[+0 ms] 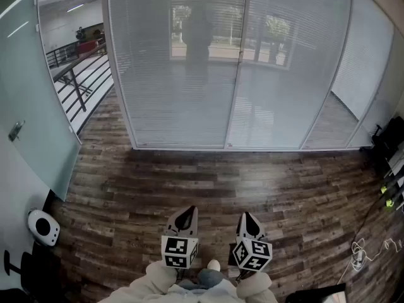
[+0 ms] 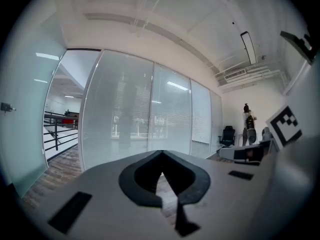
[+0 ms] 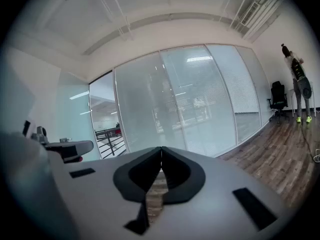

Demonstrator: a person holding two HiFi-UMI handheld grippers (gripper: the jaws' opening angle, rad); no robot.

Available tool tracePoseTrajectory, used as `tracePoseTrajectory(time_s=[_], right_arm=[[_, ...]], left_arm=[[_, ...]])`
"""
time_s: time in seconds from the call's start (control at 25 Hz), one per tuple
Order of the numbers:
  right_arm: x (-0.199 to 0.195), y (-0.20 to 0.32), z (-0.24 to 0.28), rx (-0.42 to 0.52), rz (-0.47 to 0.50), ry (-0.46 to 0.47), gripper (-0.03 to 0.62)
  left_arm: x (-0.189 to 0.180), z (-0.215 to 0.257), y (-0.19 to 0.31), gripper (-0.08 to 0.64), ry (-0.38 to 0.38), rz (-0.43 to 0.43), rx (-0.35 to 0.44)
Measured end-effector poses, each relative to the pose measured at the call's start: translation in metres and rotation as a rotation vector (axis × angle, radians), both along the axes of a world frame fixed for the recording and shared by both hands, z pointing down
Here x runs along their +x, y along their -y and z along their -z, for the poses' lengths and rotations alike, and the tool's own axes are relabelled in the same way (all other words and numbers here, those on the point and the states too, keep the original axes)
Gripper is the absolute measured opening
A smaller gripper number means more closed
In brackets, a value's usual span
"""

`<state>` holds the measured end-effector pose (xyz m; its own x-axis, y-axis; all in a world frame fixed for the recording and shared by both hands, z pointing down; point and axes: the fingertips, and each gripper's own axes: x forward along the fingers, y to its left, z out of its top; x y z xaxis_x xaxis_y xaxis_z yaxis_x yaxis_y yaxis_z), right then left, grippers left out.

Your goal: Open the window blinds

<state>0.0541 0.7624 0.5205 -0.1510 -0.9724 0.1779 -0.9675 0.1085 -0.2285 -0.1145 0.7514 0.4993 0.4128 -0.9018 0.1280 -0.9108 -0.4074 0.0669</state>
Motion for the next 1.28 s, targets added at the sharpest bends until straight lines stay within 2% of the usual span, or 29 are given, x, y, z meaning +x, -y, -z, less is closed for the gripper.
tracePoseTrajectory(time_s=[0.4,1.04,1.28], right_arm=[[0.009,0.083,-0.002,0.008,0.018,-0.005,0.014],[0.071,0.308,0.014,0.023,0.038,-0.013,0.014],[0.097,0.372,0.013,0.017,0.031,-0.012,0.014]], left_arm=[[0.000,-0.007,0.074,0.000,0.011,0.042,-0.006],[0.057,0.001,0.293,0.000,0.009,0.081,-0.015],[0.078,-0.004,0.353,0.000,0.018,0.081,-0.026]])
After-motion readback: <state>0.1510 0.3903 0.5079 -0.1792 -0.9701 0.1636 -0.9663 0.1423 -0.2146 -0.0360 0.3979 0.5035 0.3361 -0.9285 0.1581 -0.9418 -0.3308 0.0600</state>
